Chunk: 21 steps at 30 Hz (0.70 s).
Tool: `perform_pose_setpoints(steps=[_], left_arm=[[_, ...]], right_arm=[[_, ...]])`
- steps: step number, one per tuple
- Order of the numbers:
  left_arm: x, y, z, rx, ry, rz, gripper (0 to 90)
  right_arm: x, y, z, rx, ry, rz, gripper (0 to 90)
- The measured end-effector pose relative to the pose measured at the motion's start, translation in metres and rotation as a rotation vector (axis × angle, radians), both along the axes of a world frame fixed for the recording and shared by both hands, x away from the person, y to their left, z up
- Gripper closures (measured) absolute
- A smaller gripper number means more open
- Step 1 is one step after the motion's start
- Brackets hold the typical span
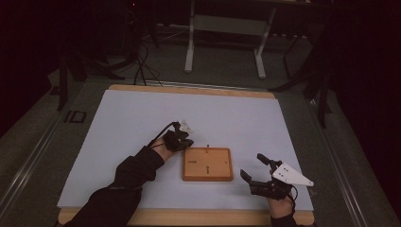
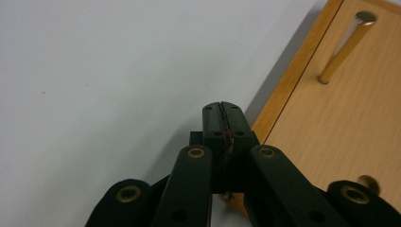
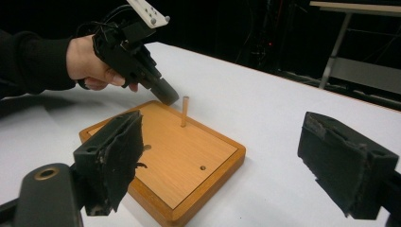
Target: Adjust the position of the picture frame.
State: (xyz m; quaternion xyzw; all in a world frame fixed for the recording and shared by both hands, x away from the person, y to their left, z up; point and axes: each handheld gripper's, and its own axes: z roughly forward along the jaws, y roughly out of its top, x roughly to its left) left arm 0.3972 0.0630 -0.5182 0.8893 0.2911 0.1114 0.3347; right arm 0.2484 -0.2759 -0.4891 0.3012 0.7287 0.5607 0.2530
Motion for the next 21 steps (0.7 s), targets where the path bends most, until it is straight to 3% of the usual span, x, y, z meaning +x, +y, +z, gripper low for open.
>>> perform_pose_setpoints(steps=[3, 6, 11, 21], left_arm=[[0.0, 0.001, -0.002, -0.01, 0.015, -0.001, 90.0], [-0.003, -0.001, -0.002, 0.0, -0.005, -0.003, 90.0], [-0.001, 0.0, -0.002, 0.0, -0.003, 0.002, 90.0], [-0.005, 0.008, 0.012, -0.04, -0.025, 0.004, 90.0]], right_arm=[[0.0, 0.0, 0.0, 0.0, 0.0, 0.0, 14.6], [0.0, 0.0, 0.0, 0.001, 0.0, 0.001, 14.6], [0.0, 0.0, 0.0, 0.001, -0.002, 0.001, 14.5], [0.0, 0.0, 0.0, 0.0, 0.001, 0.0, 14.6]])
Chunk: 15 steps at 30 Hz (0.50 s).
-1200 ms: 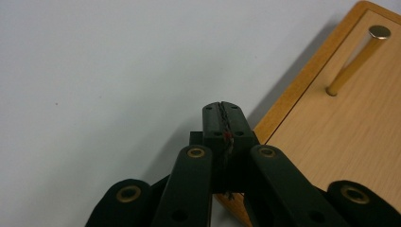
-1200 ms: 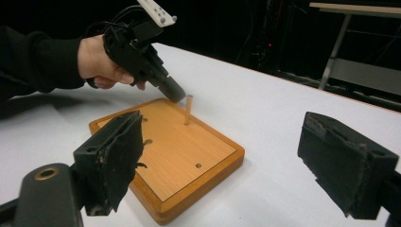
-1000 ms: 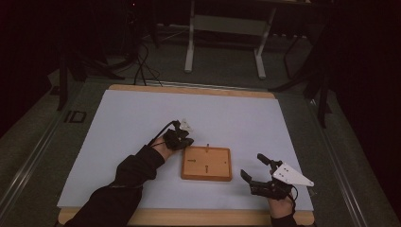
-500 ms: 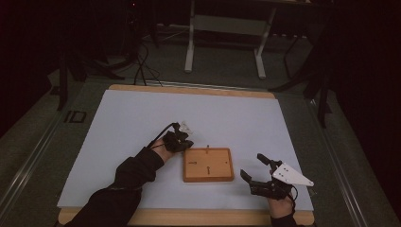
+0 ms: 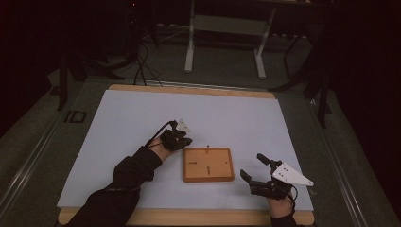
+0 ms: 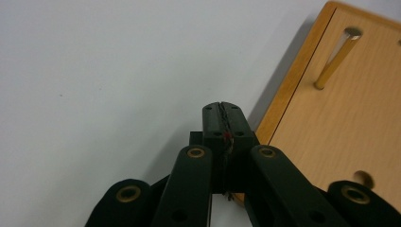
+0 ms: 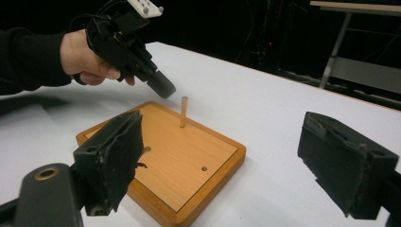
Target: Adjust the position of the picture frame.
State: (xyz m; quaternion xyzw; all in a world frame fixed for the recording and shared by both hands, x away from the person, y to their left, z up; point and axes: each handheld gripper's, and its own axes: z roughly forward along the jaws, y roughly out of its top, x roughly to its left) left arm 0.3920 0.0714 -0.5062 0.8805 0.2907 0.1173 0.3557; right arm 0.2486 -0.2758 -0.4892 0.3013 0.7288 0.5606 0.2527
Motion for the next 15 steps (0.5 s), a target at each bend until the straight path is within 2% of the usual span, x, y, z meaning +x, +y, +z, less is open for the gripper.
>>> perform_pose_setpoints(steps=[2, 7, 9, 11, 12, 15], left_arm=[[-0.002, 0.0, 0.002, -0.005, -0.003, 0.003, 90.0], [-0.007, 0.0, 0.006, -0.056, -0.001, -0.009, 89.4], [-0.01, 0.0, 0.007, -0.069, 0.003, -0.017, 78.7], [-0.01, 0.002, 0.007, -0.077, 0.009, -0.032, 75.3], [-0.012, 0.004, 0.008, -0.104, 0.021, -0.057, 74.4], [-0.016, 0.006, 0.01, -0.138, 0.035, -0.08, 70.6]], right_arm=[[0.0, 0.0, 0.0, 0.0, 0.0, -0.001, 14.6], [0.0, 0.0, 0.0, 0.0, 0.002, -0.001, 14.6], [0.0, 0.0, 0.0, 0.002, 0.002, -0.001, 14.6], [0.0, 0.0, 0.0, 0.002, 0.002, -0.001, 14.6], [0.0, 0.0, 0.0, 0.001, 0.003, -0.001, 14.6], [0.0, 0.001, -0.001, 0.001, 0.003, 0.0, 14.6]])
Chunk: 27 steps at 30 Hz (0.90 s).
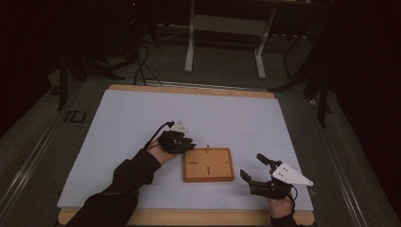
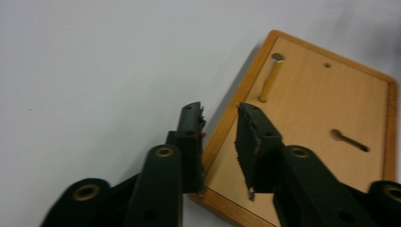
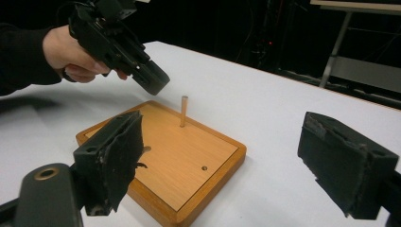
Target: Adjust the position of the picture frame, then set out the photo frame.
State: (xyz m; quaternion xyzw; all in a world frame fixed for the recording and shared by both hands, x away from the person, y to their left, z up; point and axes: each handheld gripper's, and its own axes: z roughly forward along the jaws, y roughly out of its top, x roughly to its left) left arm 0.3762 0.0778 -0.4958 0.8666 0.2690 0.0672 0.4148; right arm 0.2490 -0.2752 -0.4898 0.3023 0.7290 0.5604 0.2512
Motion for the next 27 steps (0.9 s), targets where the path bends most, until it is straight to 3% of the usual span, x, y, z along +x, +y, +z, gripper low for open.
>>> perform_pose_setpoints(steps=[5, 14, 19, 22, 27], left_arm=[[-0.008, 0.003, 0.003, -0.017, -0.001, -0.001, 66.7], [-0.016, 0.008, 0.0, 0.029, -0.03, 0.033, 67.1], [-0.019, 0.006, 0.002, -0.044, -0.014, 0.014, 60.8], [-0.025, -0.004, 0.001, -0.04, -0.015, -0.021, 60.3], [-0.023, -0.014, -0.001, -0.034, -0.012, -0.019, 60.3]], right_arm=[[0.0, 0.0, 0.0, -0.004, 0.001, 0.001, 14.6], [0.001, 0.001, -0.001, -0.006, 0.001, 0.002, 14.6], [0.0, 0.001, 0.0, -0.008, 0.002, 0.001, 14.6], [0.0, 0.001, 0.0, -0.007, 0.0, 0.001, 14.6], [0.0, 0.001, 0.0, -0.007, 0.001, 0.002, 14.6]])
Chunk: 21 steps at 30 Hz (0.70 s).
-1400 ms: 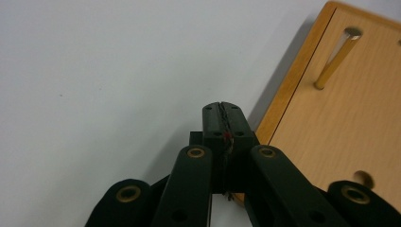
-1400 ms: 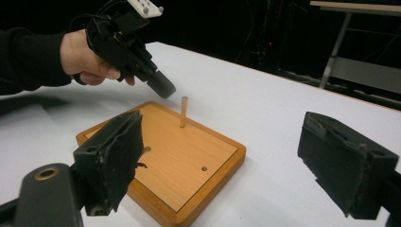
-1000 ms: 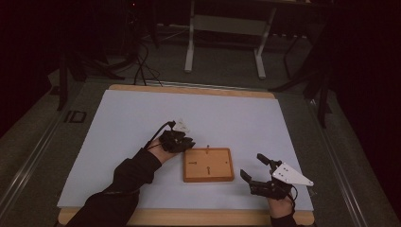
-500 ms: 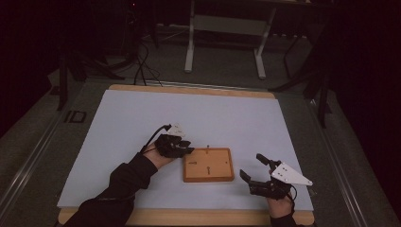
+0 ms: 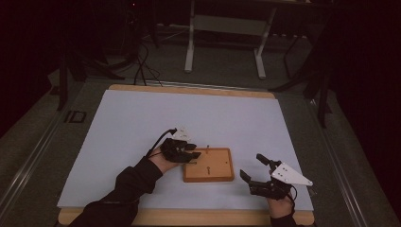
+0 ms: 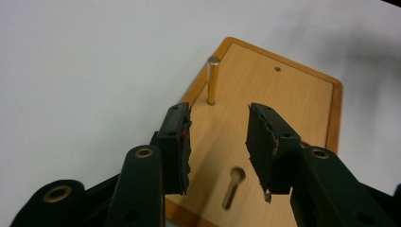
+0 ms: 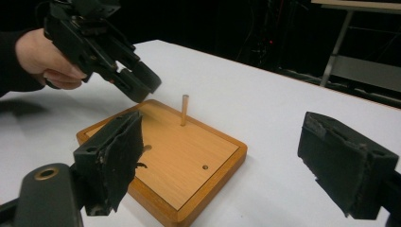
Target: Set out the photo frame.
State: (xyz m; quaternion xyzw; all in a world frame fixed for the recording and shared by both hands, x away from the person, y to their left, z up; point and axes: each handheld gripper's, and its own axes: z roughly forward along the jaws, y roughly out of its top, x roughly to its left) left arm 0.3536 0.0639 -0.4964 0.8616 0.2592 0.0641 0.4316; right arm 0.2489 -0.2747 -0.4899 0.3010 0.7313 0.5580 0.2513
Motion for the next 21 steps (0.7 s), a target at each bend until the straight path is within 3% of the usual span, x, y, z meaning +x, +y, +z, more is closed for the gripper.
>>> perform_pose_setpoints(steps=[10, 21], left_arm=[[0.009, -0.017, 0.0, -0.027, -0.021, -0.015, 60.2], [0.019, -0.031, -0.004, 0.003, -0.019, -0.007, 61.1]], right_arm=[[0.0, 0.0, -0.001, 0.001, 0.007, 0.005, 14.6], [0.0, -0.001, -0.001, 0.002, 0.006, 0.005, 14.6]])
